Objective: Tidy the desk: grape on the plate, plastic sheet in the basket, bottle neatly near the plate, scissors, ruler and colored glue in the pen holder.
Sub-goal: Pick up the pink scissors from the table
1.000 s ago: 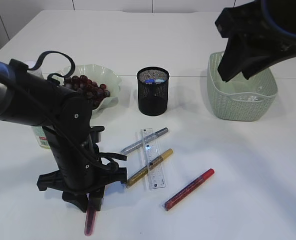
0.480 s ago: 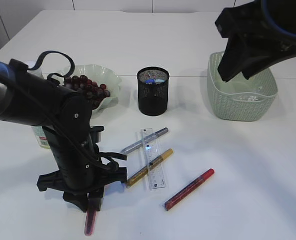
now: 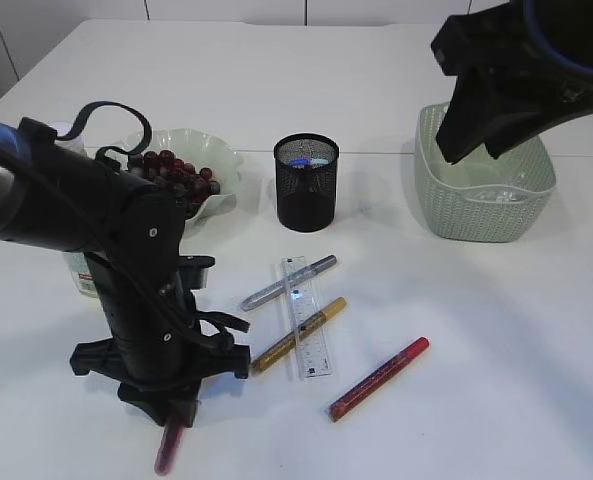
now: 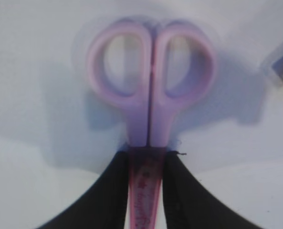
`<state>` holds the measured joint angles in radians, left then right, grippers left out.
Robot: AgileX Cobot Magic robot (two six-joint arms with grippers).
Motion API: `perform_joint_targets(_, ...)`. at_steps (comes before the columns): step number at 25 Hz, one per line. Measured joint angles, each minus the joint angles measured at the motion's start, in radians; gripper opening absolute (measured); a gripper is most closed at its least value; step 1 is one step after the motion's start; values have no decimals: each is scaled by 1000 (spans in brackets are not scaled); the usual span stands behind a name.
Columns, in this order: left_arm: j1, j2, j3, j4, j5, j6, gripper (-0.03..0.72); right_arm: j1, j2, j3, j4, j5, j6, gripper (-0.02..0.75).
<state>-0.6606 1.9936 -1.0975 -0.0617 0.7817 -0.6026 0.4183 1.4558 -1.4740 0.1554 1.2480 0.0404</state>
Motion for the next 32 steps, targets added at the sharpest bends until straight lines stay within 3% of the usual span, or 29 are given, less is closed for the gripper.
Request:
perform_joint_targets(20,0,2,0,-28,120,216,163,0,0,0,0,0,0,326)
perform_joint_targets(32,0,-10,0,-34,149,260,162,0,0,0,0,0,0,326)
